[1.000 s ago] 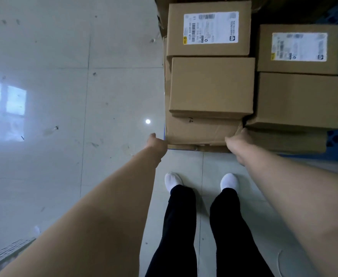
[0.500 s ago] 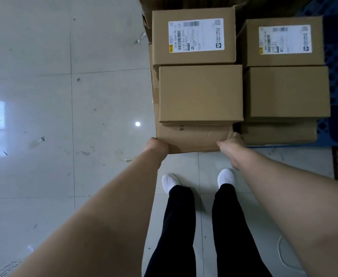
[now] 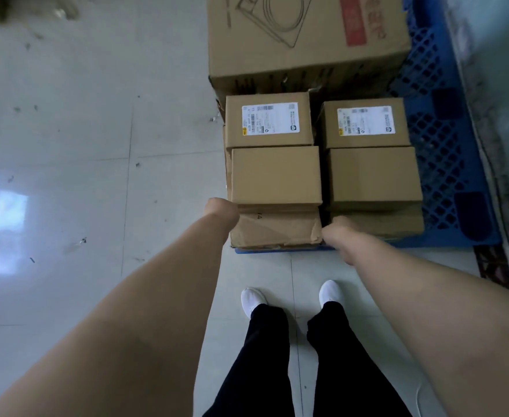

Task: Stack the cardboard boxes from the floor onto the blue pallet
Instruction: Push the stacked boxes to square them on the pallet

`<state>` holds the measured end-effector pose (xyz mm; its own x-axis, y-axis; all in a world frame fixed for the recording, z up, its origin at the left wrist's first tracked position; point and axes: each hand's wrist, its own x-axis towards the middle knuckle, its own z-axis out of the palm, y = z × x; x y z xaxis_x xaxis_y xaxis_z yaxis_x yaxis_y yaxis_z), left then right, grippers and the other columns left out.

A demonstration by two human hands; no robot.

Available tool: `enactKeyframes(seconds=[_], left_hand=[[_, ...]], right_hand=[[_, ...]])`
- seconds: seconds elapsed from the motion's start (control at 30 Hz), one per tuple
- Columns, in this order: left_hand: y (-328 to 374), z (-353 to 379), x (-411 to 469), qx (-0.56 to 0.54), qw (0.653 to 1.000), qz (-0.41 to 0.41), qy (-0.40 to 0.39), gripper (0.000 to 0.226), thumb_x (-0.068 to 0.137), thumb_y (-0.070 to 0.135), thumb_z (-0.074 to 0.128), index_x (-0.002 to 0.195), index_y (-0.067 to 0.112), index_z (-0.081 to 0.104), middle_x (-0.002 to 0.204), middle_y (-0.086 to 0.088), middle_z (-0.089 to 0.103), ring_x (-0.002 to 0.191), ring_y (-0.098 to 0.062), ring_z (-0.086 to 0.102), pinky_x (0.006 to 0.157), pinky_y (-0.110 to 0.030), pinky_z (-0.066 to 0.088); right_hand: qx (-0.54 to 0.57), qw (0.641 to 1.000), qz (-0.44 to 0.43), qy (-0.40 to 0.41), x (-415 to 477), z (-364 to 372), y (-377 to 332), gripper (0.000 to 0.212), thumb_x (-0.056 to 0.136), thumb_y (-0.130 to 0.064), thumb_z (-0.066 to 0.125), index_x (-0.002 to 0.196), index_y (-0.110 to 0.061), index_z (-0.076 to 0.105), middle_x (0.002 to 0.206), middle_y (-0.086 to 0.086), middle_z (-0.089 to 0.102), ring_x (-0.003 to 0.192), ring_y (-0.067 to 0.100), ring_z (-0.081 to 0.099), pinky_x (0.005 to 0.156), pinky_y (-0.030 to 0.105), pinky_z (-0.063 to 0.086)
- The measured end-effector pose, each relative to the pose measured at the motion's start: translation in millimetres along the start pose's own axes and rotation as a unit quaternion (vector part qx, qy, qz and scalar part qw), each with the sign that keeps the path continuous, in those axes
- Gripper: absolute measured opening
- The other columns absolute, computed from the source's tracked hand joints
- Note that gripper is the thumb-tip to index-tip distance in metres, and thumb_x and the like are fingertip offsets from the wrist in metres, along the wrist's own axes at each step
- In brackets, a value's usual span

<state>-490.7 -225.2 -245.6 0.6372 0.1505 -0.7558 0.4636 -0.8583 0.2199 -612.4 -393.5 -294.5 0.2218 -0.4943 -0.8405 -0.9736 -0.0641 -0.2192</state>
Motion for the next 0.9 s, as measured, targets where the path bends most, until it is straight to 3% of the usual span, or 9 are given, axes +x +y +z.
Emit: enactKeyframes(seconds=[0.07,0.13,0.2,0.23,0.3,0.43,0.57,0.67,0.9], left_hand=[[8.9,-14.6,-37.6,0.178,0.98,0.092,0.009,0.037,0.097,0.005,0.046,0.065,0.012,0.029,0.068,0.003,0.027,0.059,-0.011,0.033,0.05,-0.017,0.024],[14.0,-27.1,-60.1,0.247,0.956,0.155,0.027,0.028,0.098,0.008,0.049,0.072,0.01,0.036,0.068,0.002,0.029,0.057,-0.012,0.033,0.063,-0.019,0.031],[19.7,-33.6,-76.8,0.14,0.98,0.137,0.034,0.01,0.098,0.011,0.05,0.089,0.009,0.043,0.077,-0.001,0.042,0.072,-0.018,0.045,0.073,-0.021,0.034],[26.2,-36.5,-83.0,-0.027,0.995,0.092,0.024,0.003,0.098,0.011,0.048,0.096,0.009,0.047,0.088,-0.003,0.049,0.082,-0.021,0.049,0.074,-0.025,0.039],[30.4,-43.2,-107.4,-0.174,0.983,0.058,-0.001,0.017,0.096,0.009,0.043,0.106,0.005,0.057,0.106,-0.009,0.057,0.093,-0.025,0.055,0.069,-0.032,0.049],[36.4,-42.6,-134.6,-0.18,0.977,0.111,-0.012,0.021,0.097,0.007,0.042,0.08,0.016,0.05,0.109,-0.01,0.054,0.093,-0.025,0.053,0.08,-0.037,0.052],[34.3,-47.5,-165.9,-0.188,0.976,0.109,-0.002,0.013,0.097,0.006,0.048,0.102,0.005,0.06,0.111,-0.012,0.061,0.092,-0.022,0.06,0.072,-0.034,0.053],[34.1,-57.5,-178.6,-0.203,0.972,0.119,0.008,0.016,0.096,0.004,0.047,0.084,0.01,0.057,0.101,-0.011,0.057,0.092,-0.023,0.055,0.075,-0.035,0.049],[43.1,-103.7,-174.8,-0.213,0.963,0.161,0.031,0.028,0.098,0.002,0.043,0.077,0.02,0.047,0.084,0.0,0.051,0.096,-0.024,0.053,0.086,-0.038,0.05]], right_hand=[[0.021,0.999,-0.043,-0.011,-20.1,-19.2,-6.2,0.04,0.097,-0.005,0.047,0.137,0.001,0.047,0.138,0.013,0.05,0.124,0.03,0.049,0.096,0.028,0.041],[0.021,0.995,-0.092,-0.017,-42.1,-38.9,-10.7,0.038,0.097,-0.005,0.048,0.135,-0.002,0.051,0.138,0.013,0.052,0.124,0.03,0.05,0.099,0.03,0.042],[0.03,0.991,-0.133,-0.01,-62.2,-58.2,-13.0,0.038,0.096,-0.006,0.048,0.134,-0.009,0.054,0.139,0.01,0.052,0.126,0.029,0.049,0.103,0.031,0.04],[0.043,0.988,-0.15,-0.007,-70.4,-66.8,-12.6,0.038,0.096,-0.008,0.049,0.132,-0.013,0.057,0.138,0.008,0.053,0.126,0.028,0.049,0.105,0.032,0.04],[0.054,0.982,-0.179,0.007,-82.1,-82.0,-9.3,0.034,0.094,-0.01,0.052,0.124,-0.02,0.064,0.132,0.005,0.06,0.121,0.026,0.054,0.104,0.038,0.044],[0.05,0.97,-0.236,0.015,-102.1,-109.5,-4.2,0.021,0.095,-0.012,0.054,0.103,-0.02,0.071,0.105,-0.001,0.07,0.097,0.016,0.065,0.089,0.032,0.052],[0.039,0.958,-0.284,0.03,-112.8,-134.6,1.7,0.02,0.097,-0.014,0.053,0.092,-0.023,0.07,0.09,-0.005,0.069,0.083,0.01,0.066,0.077,0.027,0.055],[0.027,0.951,-0.304,0.036,-117.7,-152.1,4.9,0.019,0.096,-0.015,0.054,0.092,-0.024,0.069,0.09,-0.007,0.068,0.08,0.007,0.065,0.064,0.019,0.05],[-0.004,0.946,-0.319,0.051,-125.8,-157.9,-29.2,0.018,0.095,-0.012,0.055,0.096,-0.021,0.071,0.1,-0.002,0.069,0.087,0.01,0.064,0.091,0.032,0.052]])
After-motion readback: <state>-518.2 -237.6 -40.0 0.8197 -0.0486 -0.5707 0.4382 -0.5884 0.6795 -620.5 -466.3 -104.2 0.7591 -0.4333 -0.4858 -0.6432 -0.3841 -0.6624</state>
